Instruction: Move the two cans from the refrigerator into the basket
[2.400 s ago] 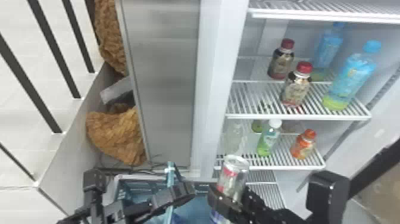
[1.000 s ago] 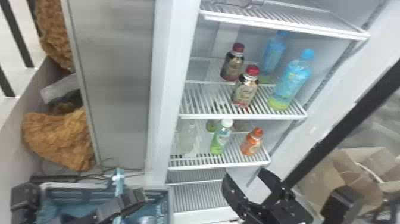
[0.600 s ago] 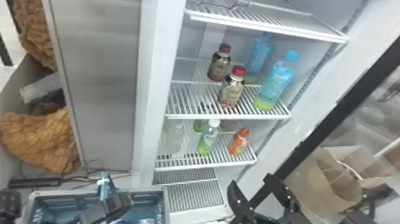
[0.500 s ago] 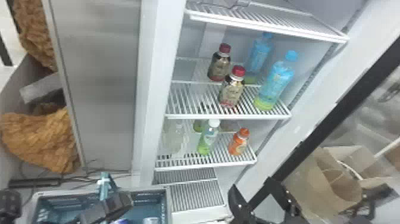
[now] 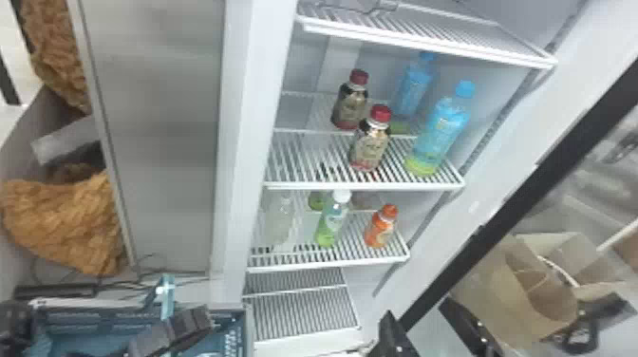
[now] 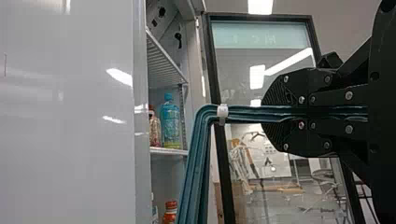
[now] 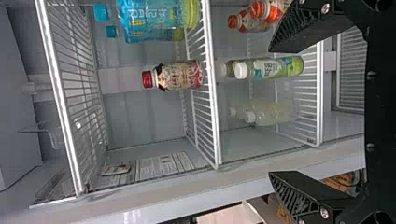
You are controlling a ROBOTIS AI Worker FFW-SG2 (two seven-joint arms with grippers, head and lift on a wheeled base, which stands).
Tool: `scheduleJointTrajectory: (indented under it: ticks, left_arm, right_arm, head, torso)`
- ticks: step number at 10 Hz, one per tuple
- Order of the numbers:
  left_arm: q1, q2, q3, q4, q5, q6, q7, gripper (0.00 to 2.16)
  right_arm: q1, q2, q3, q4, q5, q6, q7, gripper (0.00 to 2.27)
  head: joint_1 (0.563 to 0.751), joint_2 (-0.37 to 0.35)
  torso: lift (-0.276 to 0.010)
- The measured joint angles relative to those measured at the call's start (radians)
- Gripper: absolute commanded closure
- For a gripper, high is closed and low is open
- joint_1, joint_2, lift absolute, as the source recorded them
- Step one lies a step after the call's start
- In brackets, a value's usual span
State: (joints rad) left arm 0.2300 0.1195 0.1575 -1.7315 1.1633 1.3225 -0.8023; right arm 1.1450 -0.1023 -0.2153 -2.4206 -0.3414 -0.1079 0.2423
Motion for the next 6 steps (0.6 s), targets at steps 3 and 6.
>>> scheduleJointTrajectory:
  ticks: [3,6]
  left_arm:
    - [-0.004,0.0,-0.002,0.0,-0.001,0.0,0.0,1.19]
    - [-0.007,0.0,0.002,0.0,-0.001,0.0,0.0,1.19]
  right_arm:
    - [-0.001,0.006,-0.006,-0.001,0.007,-0.003,0.0,0.12]
    - [-0.009,0.006,-0.006,0.003,0.009,-0.002,0.001,0.12]
  head:
    - [0.695,-0.35]
    - [0.695,-0.35]
  torso:
    - [-0.031]
    - [-0.031]
